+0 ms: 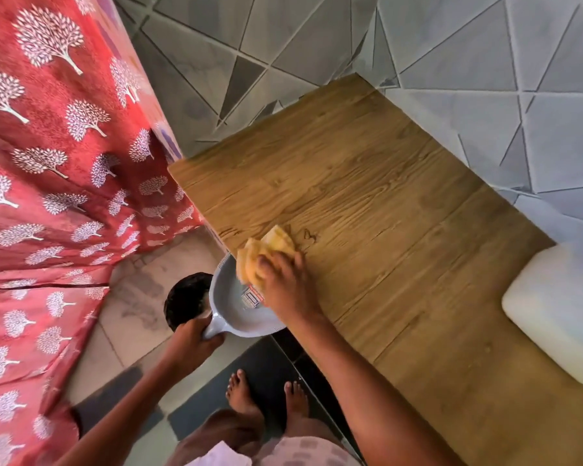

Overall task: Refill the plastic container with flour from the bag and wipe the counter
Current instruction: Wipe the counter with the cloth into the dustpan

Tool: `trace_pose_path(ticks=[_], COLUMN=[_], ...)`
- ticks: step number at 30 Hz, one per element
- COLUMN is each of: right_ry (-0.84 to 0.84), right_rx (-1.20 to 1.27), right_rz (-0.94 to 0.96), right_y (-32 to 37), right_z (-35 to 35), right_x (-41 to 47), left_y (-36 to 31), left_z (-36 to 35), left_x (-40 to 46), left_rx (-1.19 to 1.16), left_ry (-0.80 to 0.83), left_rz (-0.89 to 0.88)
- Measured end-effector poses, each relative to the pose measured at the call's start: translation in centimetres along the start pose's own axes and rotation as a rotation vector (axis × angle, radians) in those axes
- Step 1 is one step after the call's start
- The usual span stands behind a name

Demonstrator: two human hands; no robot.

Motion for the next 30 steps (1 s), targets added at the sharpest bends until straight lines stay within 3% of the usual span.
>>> trace_pose_path(ticks=[3, 5, 8, 12, 15, 18, 20, 23, 30], right_ry=[0.08, 0.01, -0.138, -0.216, -0.222, -0.14, -0.103, -0.143, -0.039], right_rx=[0.219, 0.31, 0.108, -0.264, -0.37, -0.356, -0.343, -0.344, 0.136], right_rz=[0.058, 0.024, -0.027, -0.335, -0.585, -0.707, -0.73, -0.636, -0.068], right_y=[3.2, 1.2, -6.2, -21.4, -30.9, -35.4, -34.9, -28.4, -2.8], right_z=[0.3, 2.6, 7.6, 14.3, 18.2, 17.7, 15.5, 11.8, 3.4], right_x=[-2.5, -2.5, -1.1, 0.9, 0.9, -0.2, -1.5, -2.5, -5.9], left_y=[-1.1, -1.3, -1.4, -2.3, -2.7, -2.3, -2.2, -2.4, -3.8], left_z=[-0.4, -0.8, -1.8, -2.5, -2.8, -3.0, -3.0, -3.1, -3.7], left_x=[-1.4, -2.0, -2.5, -3.1, -3.2, -3.1, -3.2, -3.6, -5.3], left_rx=[0.007, 0.016, 0.013, 0.016, 0.037, 0.081, 0.086, 0.071, 0.046], left_ry=[-0.02, -0.036, -0.056, -0.084, -0.074, -0.047, -0.052, -0.07, -0.078], left_rz=[0.004, 0.022, 0.042, 0.041, 0.026, 0.037, 0.043, 0.063, 0.067])
Point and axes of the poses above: each hand's wrist, its own x-axis towards the middle knuckle, its own z-axis out of the back of the hand, y = z × x, the point moved 5 cm from there along x, towards the middle knuckle, and after that the axes turned 5 degrees about x, right-handed, at the moved point
